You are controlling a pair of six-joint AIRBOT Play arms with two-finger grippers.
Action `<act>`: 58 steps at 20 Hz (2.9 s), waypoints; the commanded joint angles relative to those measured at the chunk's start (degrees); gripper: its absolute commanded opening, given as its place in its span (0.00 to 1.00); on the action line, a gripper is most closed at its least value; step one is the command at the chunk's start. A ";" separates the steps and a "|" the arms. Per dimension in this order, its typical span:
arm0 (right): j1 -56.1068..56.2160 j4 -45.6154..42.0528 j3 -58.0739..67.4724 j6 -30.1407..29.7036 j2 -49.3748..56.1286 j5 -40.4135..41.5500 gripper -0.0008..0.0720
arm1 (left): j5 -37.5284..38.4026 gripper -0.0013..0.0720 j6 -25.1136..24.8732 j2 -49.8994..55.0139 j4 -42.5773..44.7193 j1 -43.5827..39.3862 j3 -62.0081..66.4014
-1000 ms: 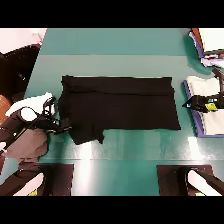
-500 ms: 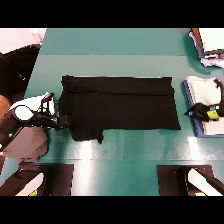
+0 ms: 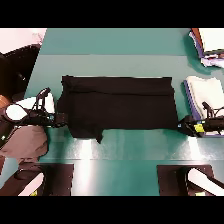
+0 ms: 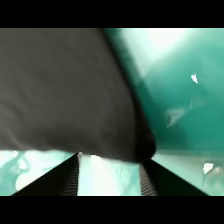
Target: Fold the shirts.
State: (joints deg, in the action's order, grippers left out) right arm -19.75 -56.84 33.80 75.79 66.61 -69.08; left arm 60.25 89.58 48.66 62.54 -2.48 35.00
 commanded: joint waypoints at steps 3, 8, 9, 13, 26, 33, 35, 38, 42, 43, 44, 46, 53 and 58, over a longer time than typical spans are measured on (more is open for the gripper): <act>5.22 1.36 0.48 0.24 1.22 8.00 0.28 | 0.04 0.05 0.00 -0.15 1.20 0.02 0.11; 7.96 -7.02 5.14 -1.29 -1.84 -1.60 0.03 | 14.71 0.05 0.20 -3.93 9.27 0.02 3.15; 8.31 -10.71 5.90 -1.27 -4.52 -5.07 0.03 | 17.66 0.05 0.50 -6.73 10.38 0.02 3.45; 8.35 -19.89 6.38 0.68 -18.16 -14.60 0.03 | 27.69 0.05 2.08 -14.69 8.83 0.02 3.78; 19.98 -19.17 33.09 1.38 6.91 -4.26 0.03 | -1.42 0.05 -2.21 17.77 12.09 0.02 24.48; 17.84 -10.40 45.97 1.25 22.77 -4.39 0.07 | -6.38 0.06 -4.28 31.54 11.58 0.02 33.92; 16.11 -4.83 48.59 1.07 25.64 -4.42 0.58 | -6.43 0.47 -4.11 31.69 11.56 0.02 33.92; 12.72 0.17 49.66 -1.51 26.62 -6.60 0.61 | -2.95 0.75 -4.11 31.65 11.87 0.02 35.43; 6.58 0.24 46.77 -2.99 26.49 -13.62 0.76 | 4.76 0.35 -4.15 31.63 11.54 0.02 37.79; 5.16 0.42 44.72 -2.99 26.49 -13.40 0.80 | 5.18 0.05 -4.59 31.63 10.88 -0.04 37.77; 4.11 0.42 42.53 -3.17 26.51 -12.90 0.81 | 4.98 0.07 -4.52 31.63 9.86 -0.04 37.77; 3.37 1.97 37.55 -5.73 26.51 -10.75 0.81 | 4.74 0.07 -4.55 31.63 5.55 -0.04 37.77; 9.53 7.85 32.72 -8.41 29.66 -5.77 0.79 | 1.44 0.05 -4.52 32.30 -4.15 -1.36 37.46; 12.26 7.78 36.63 -8.44 28.13 -4.09 0.03 | -3.76 0.05 -1.44 35.01 -4.31 -10.05 37.73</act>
State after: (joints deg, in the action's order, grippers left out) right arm -8.78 -50.11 68.88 67.53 95.90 -73.67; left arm 59.81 85.71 82.19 59.18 -8.34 72.51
